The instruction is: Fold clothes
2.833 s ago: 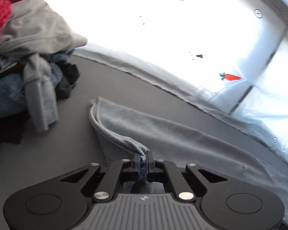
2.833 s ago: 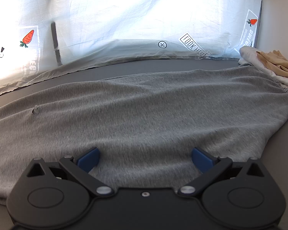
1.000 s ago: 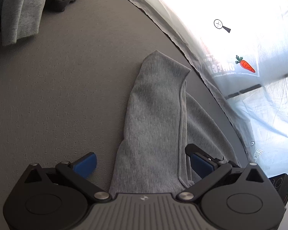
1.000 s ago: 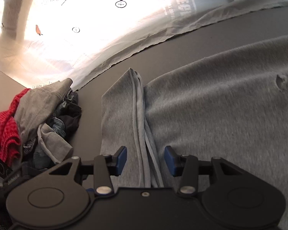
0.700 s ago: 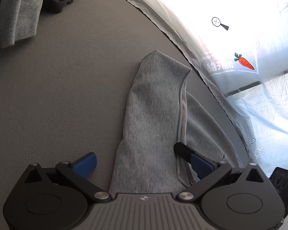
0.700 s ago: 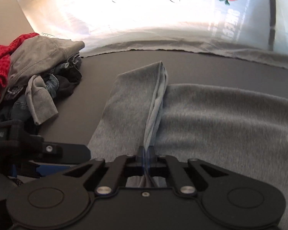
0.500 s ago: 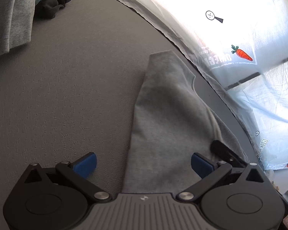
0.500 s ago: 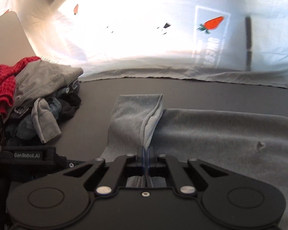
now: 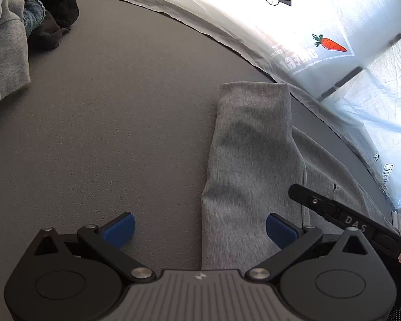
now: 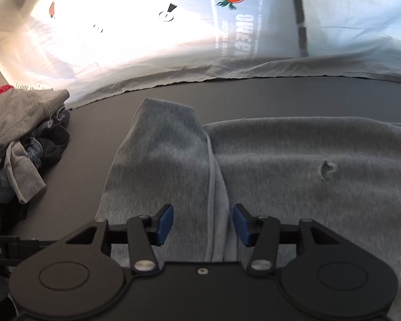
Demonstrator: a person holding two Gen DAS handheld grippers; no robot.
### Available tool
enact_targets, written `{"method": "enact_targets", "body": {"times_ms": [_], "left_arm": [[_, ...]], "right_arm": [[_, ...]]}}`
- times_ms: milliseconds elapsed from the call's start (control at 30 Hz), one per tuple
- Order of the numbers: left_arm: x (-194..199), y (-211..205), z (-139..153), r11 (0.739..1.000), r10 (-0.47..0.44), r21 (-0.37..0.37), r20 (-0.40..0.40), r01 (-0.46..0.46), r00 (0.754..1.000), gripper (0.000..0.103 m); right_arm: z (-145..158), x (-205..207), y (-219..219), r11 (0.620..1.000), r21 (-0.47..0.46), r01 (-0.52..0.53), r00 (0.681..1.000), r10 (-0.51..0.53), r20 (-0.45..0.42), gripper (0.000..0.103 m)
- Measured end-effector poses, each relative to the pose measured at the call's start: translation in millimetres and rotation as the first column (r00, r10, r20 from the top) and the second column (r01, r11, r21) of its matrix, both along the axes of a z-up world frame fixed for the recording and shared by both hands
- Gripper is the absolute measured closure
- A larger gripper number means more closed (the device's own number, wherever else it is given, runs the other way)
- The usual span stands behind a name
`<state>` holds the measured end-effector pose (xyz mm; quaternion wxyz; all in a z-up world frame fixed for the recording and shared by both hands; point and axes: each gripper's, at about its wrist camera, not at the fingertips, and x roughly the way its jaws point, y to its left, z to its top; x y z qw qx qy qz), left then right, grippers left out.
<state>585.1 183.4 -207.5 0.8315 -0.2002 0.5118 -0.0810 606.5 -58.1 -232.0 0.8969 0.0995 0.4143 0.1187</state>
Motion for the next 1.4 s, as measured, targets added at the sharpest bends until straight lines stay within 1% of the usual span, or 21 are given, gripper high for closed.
{"method": "enact_targets", "body": {"times_ms": [67,100,167,233,300,367,467,533,567,667,733,833,900,967,1000,1033,1100,1167,1200,1300,1400], "left_arm": [[0,0,0,1.0,0.003,0.002,0.0,-0.003,1.0,0.0],[0,0,0,1.0,0.006,0.0,0.002,-0.006,1.0,0.0],[-1,0,0,1.0,0.016,-0.004,0.007,-0.016,1.0,0.0],[0,-2,0,1.0,0.013,0.003,0.006,-0.013,1.0,0.0],[1,-4,1,1.0,-0.002,0.019,0.004,0.002,1.0,0.0],[1,-7,1,0.999,-0.017,0.038,0.006,0.017,1.0,0.0],[-1,-12,1,0.997,-0.045,0.071,0.015,0.044,0.999,0.0],[-2,-16,0,0.993,-0.067,0.099,0.021,0.065,0.998,0.0],[-2,-19,0,0.991,-0.076,0.115,0.023,0.073,0.997,0.0],[-4,-29,0,0.98,-0.099,0.174,0.025,0.093,0.995,0.0],[-5,-39,-1,0.963,-0.132,0.241,0.02,0.123,0.991,0.0],[-7,-60,-5,0.907,-0.211,0.374,0.001,0.195,0.978,0.0],[-11,-68,-8,0.884,-0.226,0.421,0.006,0.202,0.974,0.0],[-11,-66,-8,0.888,-0.222,0.416,0.01,0.198,0.975,0.0],[-11,-65,-8,0.888,-0.222,0.415,0.009,0.198,0.975,0.0],[-11,-64,-8,0.887,-0.222,0.417,0.008,0.199,0.975,0.0],[-10,-61,-11,0.885,-0.222,0.42,0.007,0.199,0.975,0.0],[-11,-59,-13,0.885,-0.224,0.421,0.009,0.199,0.975,0.0],[-10,-58,-13,0.885,-0.223,0.42,0.008,0.199,0.975,0.0],[-7,-57,-14,0.886,-0.212,0.419,-0.01,0.197,0.977,0.0],[-4,-60,-11,0.893,-0.192,0.406,-0.045,0.193,0.98,0.0]], "right_arm": [[-2,2,13,0.997,-0.057,-0.044,0.999,0.046,0.03,0.055],[-2,2,18,0.994,-0.088,-0.058,0.997,0.062,0.043,0.07],[-2,3,22,0.989,-0.125,-0.076,0.995,0.084,0.055,0.094],[3,1,18,0.991,-0.108,-0.077,0.994,0.084,0.067,0.095],[13,-6,12,0.991,-0.123,-0.061,0.991,0.075,0.112,0.096],[27,-15,8,0.984,-0.177,-0.031,0.984,0.061,0.165,0.096],[51,-31,-8,0.967,-0.246,0.065,0.97,-0.003,0.244,0.096],[59,-36,-24,0.956,-0.268,0.117,0.964,-0.045,0.26,0.096],[60,-37,-33,0.951,-0.278,0.139,0.965,-0.067,0.255,0.096],[40,-33,-57,0.938,-0.296,0.18,0.976,-0.134,0.17,0.096],[24,-32,-67,0.943,-0.281,0.181,0.982,-0.156,0.108,0.096],[25,-43,-66,0.932,-0.319,0.171,0.981,-0.133,0.138,0.096],[38,-50,-65,0.926,-0.323,0.194,0.972,-0.135,0.194,0.096],[49,-55,-68,0.917,-0.33,0.225,0.961,-0.154,0.229,0.096],[50,-57,-71,0.914,-0.329,0.239,0.96,-0.17,0.224,0.096],[48,-57,-75,0.911,-0.329,0.249,0.96,-0.186,0.21,0.096],[29,-52,-84,0.908,-0.342,0.243,0.969,-0.214,0.12,0.094],[5,-47,-89,0.889,-0.382,0.252,0.966,-0.257,0.041,0.084],[3,-51,-90,0.885,-0.379,0.269,0.962,-0.269,0.055,0.074],[6,-60,-95,0.876,-0.381,0.296,0.953,-0.299,0.053,0.059],[11,-74,-100,0.866,-0.406,0.291,0.954,-0.295,0.054,0.056]]}}
